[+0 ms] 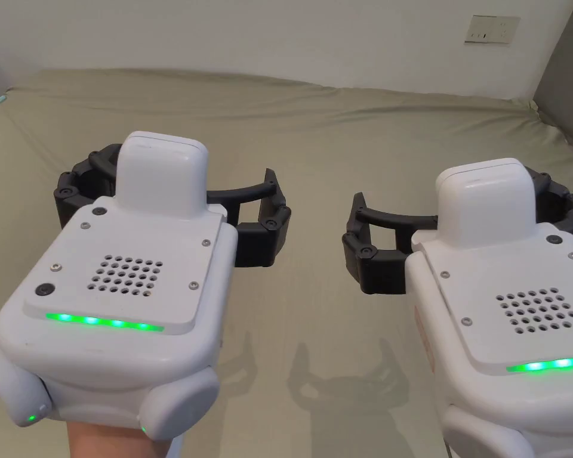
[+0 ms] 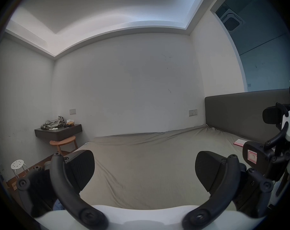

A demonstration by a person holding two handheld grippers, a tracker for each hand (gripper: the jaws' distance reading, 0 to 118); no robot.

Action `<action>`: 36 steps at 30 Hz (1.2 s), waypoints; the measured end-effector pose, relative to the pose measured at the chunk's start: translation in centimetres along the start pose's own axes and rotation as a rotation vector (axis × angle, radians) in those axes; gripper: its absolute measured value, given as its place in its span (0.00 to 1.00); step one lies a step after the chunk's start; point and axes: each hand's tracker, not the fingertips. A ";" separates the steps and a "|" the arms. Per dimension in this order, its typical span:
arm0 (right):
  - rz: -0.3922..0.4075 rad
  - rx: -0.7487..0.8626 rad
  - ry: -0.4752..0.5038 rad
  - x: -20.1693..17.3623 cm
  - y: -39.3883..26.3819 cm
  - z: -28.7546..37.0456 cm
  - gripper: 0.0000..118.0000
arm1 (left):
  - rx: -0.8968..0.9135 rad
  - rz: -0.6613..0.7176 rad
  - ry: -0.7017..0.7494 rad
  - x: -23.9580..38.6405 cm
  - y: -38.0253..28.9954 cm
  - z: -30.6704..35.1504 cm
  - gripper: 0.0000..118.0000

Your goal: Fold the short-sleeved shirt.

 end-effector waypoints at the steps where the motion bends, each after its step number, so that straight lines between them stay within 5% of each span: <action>1: 0.003 -0.003 -0.001 0.0 0.2 -0.1 1.00 | 0.001 0.002 0.001 0.0 0.0 0.0 0.99; 6: -0.095 -0.038 0.085 0.8 0.6 -0.4 1.00 | 0.019 -0.013 0.012 0.3 0.2 0.4 0.99; 11: -0.275 -0.159 0.027 1.2 2.4 -0.5 1.00 | 0.023 -0.011 0.014 0.1 0.4 0.4 0.99; 36: -0.287 -0.223 0.012 2.7 4.2 -1.1 1.00 | 0.033 -0.007 0.011 0.2 0.7 0.6 0.99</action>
